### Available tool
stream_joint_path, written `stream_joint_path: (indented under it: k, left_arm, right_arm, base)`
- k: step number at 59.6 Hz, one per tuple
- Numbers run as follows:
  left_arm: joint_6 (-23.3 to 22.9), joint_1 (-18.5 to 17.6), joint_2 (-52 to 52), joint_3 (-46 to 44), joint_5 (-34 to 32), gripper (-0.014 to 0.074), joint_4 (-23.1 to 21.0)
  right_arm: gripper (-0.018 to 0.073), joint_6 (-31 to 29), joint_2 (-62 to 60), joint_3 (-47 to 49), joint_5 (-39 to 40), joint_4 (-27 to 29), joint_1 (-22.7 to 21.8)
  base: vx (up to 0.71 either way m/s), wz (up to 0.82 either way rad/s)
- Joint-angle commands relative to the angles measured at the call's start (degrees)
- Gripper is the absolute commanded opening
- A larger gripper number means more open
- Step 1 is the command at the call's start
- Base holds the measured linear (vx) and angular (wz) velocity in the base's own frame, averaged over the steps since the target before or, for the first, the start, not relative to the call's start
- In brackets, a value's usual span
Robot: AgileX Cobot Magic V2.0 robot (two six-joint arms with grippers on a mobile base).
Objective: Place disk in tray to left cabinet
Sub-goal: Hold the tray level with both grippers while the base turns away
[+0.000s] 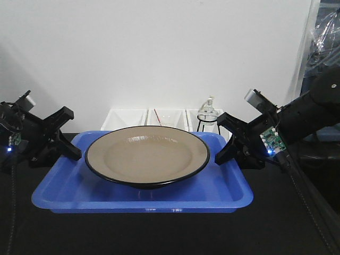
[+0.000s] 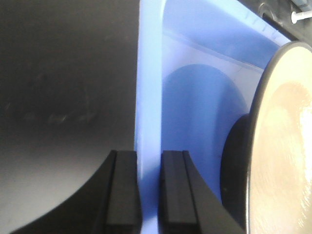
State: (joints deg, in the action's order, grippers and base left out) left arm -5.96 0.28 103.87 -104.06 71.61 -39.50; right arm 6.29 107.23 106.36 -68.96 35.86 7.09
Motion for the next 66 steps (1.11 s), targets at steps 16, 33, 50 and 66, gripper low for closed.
stream_joint_path:
  k: [16, 33, 50, 66]
  left_arm:
    - [-0.7, -0.7, -3.7, -1.9, 0.2, -0.0001, -7.2]
    - [-0.7, -0.7, -3.7, -1.9, 0.2, -0.0001, -7.2]
    - [-0.7, -0.7, -3.7, -1.9, 0.2, -0.0001, -7.2]
    - [-0.7, -0.7, -3.7, -1.9, 0.3, -0.0001, -7.2]
  right_arm:
    - [-0.0004, -0.9, -3.8, 2.2, 0.4, 6.4, 0.2]
    - [-0.0004, -0.9, -3.8, 2.2, 0.4, 6.4, 0.2]
    - [-0.0004, -0.9, -3.8, 2.2, 0.4, 6.3, 0.2]
    - [-0.0004, -0.9, -3.8, 2.2, 0.4, 6.4, 0.2]
  base:
    - [-0.14, 0.32]
    - [-0.14, 0.63]
    - [-0.13, 0.73]
    - [-0.06, 0.74]
